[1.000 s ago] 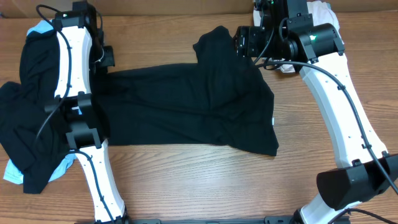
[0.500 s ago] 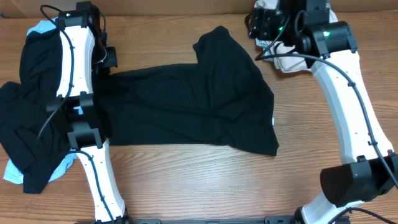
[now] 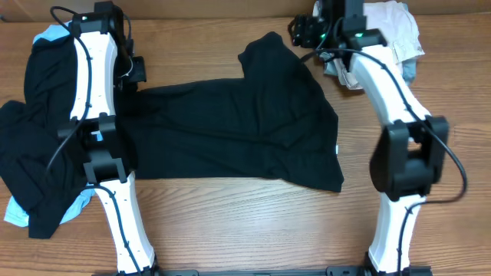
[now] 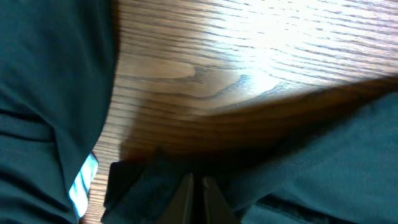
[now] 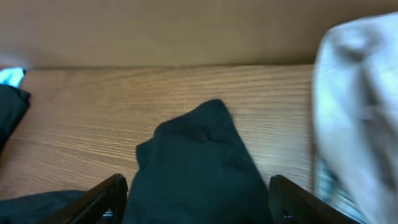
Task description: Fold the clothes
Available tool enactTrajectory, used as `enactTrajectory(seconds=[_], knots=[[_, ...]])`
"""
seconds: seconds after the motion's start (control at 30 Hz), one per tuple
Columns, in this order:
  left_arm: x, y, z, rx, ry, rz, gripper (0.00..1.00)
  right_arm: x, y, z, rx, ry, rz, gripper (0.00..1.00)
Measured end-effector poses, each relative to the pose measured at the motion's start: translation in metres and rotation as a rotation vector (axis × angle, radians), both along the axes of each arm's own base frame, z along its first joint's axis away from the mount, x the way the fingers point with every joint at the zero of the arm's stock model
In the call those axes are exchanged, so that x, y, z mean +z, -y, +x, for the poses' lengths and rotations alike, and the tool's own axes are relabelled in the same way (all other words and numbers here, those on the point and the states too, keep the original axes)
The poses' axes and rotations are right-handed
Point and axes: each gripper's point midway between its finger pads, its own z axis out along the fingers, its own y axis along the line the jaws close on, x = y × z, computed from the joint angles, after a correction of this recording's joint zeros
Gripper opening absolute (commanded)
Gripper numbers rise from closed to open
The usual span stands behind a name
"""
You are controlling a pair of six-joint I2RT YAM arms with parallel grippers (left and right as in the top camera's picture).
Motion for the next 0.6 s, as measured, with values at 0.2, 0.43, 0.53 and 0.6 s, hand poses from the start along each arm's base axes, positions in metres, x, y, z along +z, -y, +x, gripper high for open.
enactTrajectory(seconds=[0.2,0.43,0.53,0.6], knots=[[0.0,0.019,0.008,-0.039,0.023,-0.003,0.04,-0.061,-0.033,0.011,0.058,-0.021,0.008,0.75],[0.001,0.045,0.014,-0.089,0.043,-0.012,0.04,-0.115,-0.057,0.012,0.08,-0.051,-0.013,0.75],[0.001,0.049,0.014,-0.098,0.044,-0.015,0.04,-0.13,-0.056,0.012,0.066,-0.066,-0.024,0.75],[0.001,0.051,0.014,-0.1,0.043,-0.016,0.04,-0.136,-0.052,0.012,0.052,-0.081,-0.03,0.75]])
